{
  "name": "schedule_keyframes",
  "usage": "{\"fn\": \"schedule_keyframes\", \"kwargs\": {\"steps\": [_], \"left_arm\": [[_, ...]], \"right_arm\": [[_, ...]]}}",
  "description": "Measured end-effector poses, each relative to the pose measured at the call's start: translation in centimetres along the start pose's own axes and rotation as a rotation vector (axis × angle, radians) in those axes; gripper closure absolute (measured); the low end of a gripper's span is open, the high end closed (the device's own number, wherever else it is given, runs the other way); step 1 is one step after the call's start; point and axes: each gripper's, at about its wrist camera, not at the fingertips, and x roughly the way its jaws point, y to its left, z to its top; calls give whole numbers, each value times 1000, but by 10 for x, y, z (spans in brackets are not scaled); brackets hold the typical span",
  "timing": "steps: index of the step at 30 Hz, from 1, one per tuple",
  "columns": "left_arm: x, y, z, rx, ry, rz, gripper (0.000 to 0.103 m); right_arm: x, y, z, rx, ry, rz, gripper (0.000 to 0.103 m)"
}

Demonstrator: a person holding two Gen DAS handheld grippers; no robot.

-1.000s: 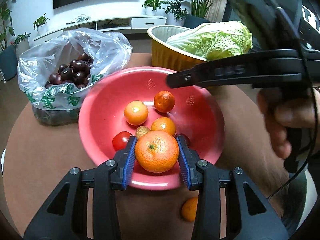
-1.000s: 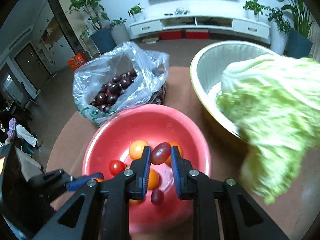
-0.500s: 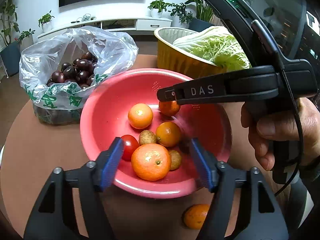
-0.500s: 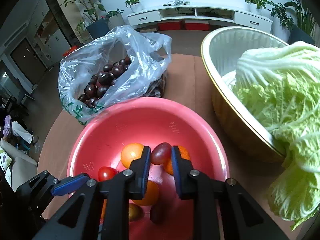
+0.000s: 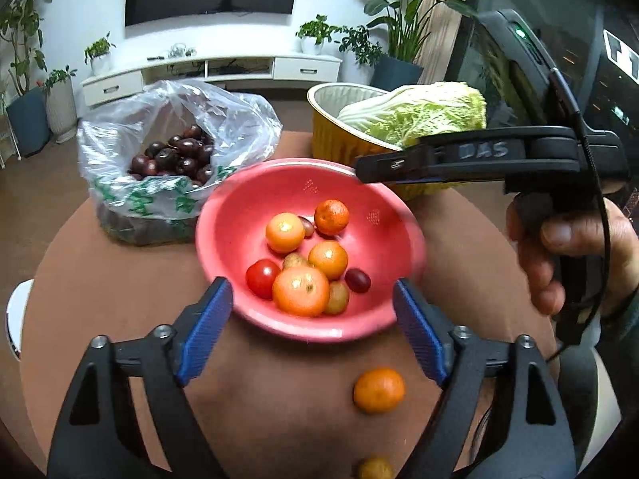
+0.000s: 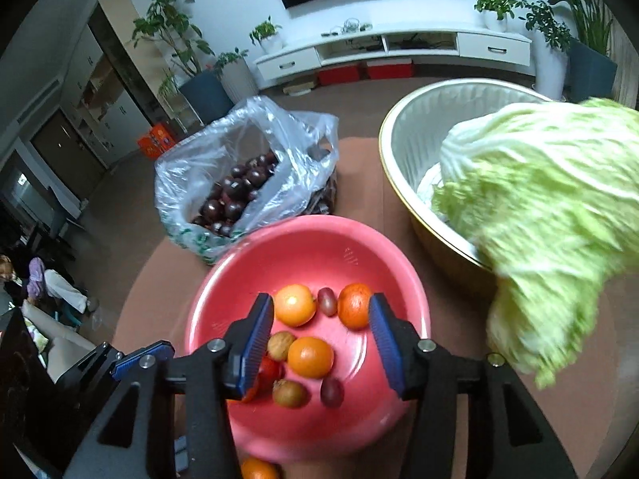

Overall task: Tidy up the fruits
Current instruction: 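Grasp a small potato with the left tool while the right tool grasps an orange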

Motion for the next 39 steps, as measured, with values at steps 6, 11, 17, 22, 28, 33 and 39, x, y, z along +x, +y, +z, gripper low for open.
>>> {"fn": "schedule_keyframes", "kwargs": {"steps": [6,11,17,22,28,33,39], "left_arm": [[-35,0,-43,3,12,13,17],[-44,-15,-91,42,88,19,17],[-35,-40,-129,124,166,25,17],[-31,-50,-134,137,166,18,17],[-21,-54,-130,143,179,31,31],[-12,-53,-129,129,202,30,65],[-12,-53,-129,120,192,13,77]], "right_arm": [[-37,-4,-42,30,-52,18,44],[-43,-4,-95,67,-29,26,44],[-38,-2,-153,96,12,19,44],[-38,-1,-175,108,26,13,44],[-35,7,-179,72,27,-1,44],[-30,14,-176,38,34,1,44],[-17,28,-166,-11,49,2,44]]}}
